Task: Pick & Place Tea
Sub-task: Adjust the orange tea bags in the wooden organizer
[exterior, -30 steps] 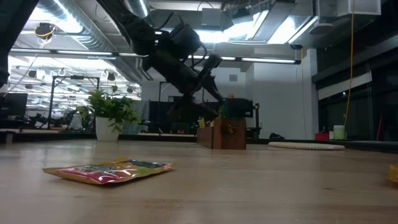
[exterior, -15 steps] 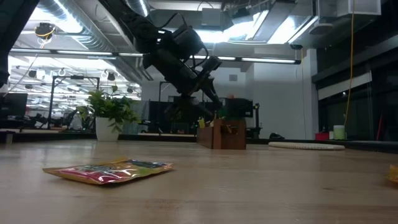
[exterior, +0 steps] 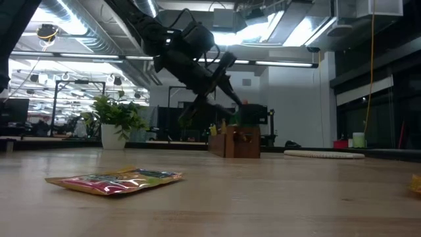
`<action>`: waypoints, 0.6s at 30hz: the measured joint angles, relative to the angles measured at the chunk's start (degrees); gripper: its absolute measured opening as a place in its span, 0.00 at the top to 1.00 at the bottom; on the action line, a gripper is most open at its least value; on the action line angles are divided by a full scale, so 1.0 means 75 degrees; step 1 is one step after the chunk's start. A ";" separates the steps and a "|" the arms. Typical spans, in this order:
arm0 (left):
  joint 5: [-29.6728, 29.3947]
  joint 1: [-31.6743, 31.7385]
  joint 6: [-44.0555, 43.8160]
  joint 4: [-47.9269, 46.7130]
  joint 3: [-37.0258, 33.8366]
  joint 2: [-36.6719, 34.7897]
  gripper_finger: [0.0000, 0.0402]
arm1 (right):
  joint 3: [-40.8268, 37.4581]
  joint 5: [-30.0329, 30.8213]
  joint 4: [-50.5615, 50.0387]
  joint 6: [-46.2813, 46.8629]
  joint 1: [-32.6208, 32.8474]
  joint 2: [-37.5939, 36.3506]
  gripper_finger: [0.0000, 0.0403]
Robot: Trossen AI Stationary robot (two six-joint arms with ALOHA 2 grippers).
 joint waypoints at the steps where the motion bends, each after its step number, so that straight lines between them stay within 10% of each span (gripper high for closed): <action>1: 0.0000 0.0000 -0.0001 -0.0042 0.0000 0.0000 0.64 | 0.0000 0.0000 -0.0003 -0.0001 0.0000 0.0000 0.80; 18: -0.0180 -0.0147 -0.0050 -0.0249 0.0009 -0.0111 0.64 | 0.0001 0.0000 -0.0009 -0.0020 0.0000 0.0000 0.80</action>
